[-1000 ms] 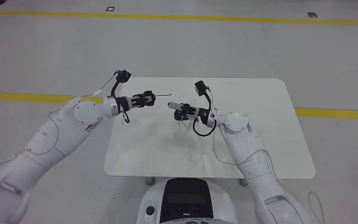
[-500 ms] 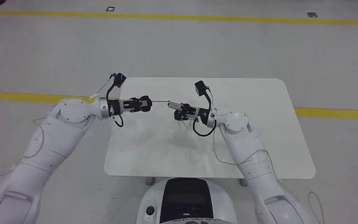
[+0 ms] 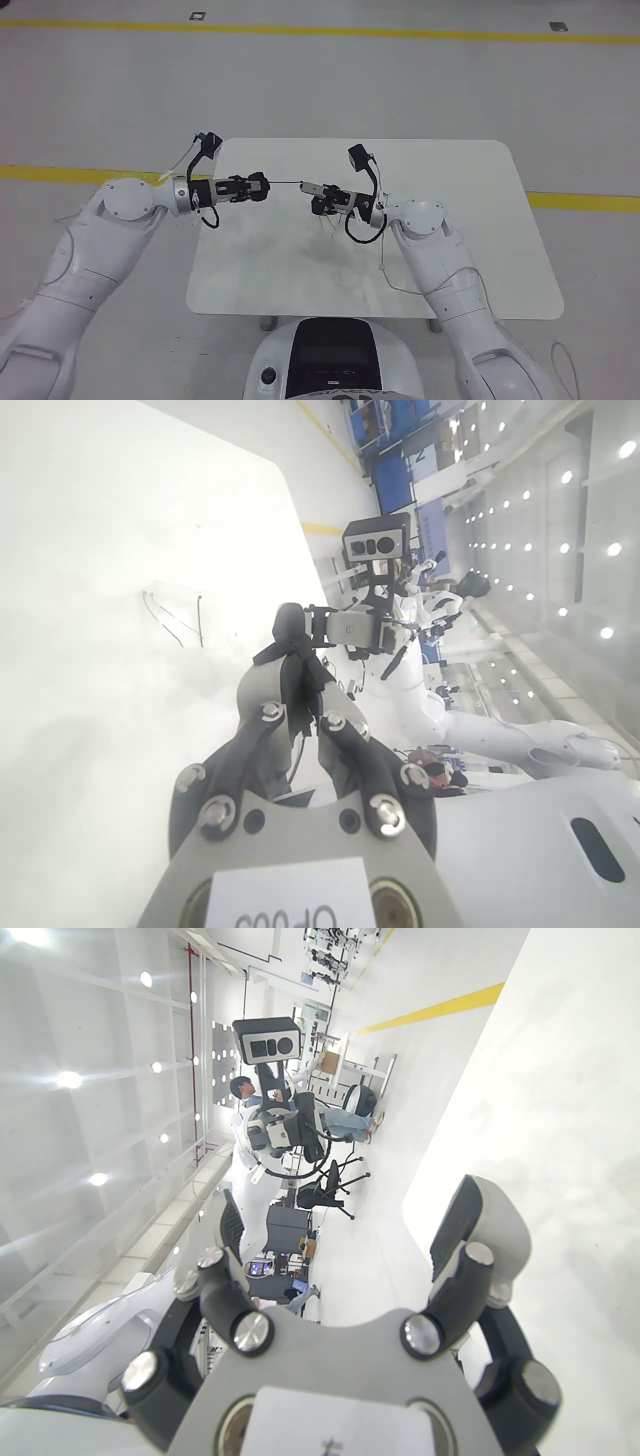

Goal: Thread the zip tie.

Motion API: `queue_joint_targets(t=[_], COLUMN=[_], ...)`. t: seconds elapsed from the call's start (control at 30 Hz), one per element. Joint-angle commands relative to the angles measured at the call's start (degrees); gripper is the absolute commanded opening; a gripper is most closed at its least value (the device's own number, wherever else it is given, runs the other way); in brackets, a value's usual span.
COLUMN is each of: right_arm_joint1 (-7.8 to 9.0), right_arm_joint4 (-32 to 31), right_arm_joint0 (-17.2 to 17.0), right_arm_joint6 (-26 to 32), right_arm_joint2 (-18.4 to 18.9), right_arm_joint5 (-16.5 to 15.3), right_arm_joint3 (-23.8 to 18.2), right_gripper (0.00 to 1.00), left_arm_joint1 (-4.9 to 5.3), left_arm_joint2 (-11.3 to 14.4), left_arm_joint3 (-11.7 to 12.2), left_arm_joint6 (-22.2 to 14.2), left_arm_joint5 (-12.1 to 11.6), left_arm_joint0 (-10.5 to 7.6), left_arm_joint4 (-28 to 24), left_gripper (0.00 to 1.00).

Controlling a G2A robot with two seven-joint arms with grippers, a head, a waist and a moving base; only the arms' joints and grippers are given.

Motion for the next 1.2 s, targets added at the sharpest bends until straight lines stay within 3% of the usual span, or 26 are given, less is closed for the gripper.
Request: queue_joint_targets(t=[0.0,0.1,0.33,0.5,0.7,0.87,1.17], right_arm_joint1=[0.00,0.00,0.00,0.00,0.00,0.00,0.14], right_arm_joint4=[0.0,0.0,0.0,0.0,3.4,11.4,11.4], right_arm_joint0=[0.0,0.0,0.0,0.0,-0.5,1.5,1.8], right_arm_joint6=[0.0,0.0,0.0,0.0,1.6,6.7,5.8], right_arm_joint2=[0.0,0.0,0.0,0.0,-1.2,-2.4,-3.0], right_arm_joint5=[0.0,0.0,0.0,0.0,0.0,2.0,2.1], right_arm_joint3=[0.0,0.0,0.0,0.0,-0.2,4.6,5.2], right_gripper=[1.00,1.00,1.00,1.00,1.00,1.00,1.00], left_arm_joint1=[-0.18,-0.52,-2.34,-3.67,-3.67,-3.67,-3.67], left_arm_joint2=[-0.4,-1.6,-3.6,-4.6,-4.6,-4.6,-4.6], left_arm_joint3=[0.9,3.3,9.0,10.3,10.3,10.3,10.3], left_arm_joint6=[-3.3,-10.2,-16.6,-18.3,-18.3,-18.3,-18.3], left_arm_joint5=[0.0,0.0,0.0,0.0,0.0,0.0,0.0], left_arm_joint0=[0.44,0.91,1.84,2.02,2.02,2.02,2.02], left_arm_joint4=[-4.1,-9.1,-12.6,-11.5,-11.5,-11.5,-11.5], left_gripper=[0.00,0.00,0.00,0.00,0.00,0.00,0.00])
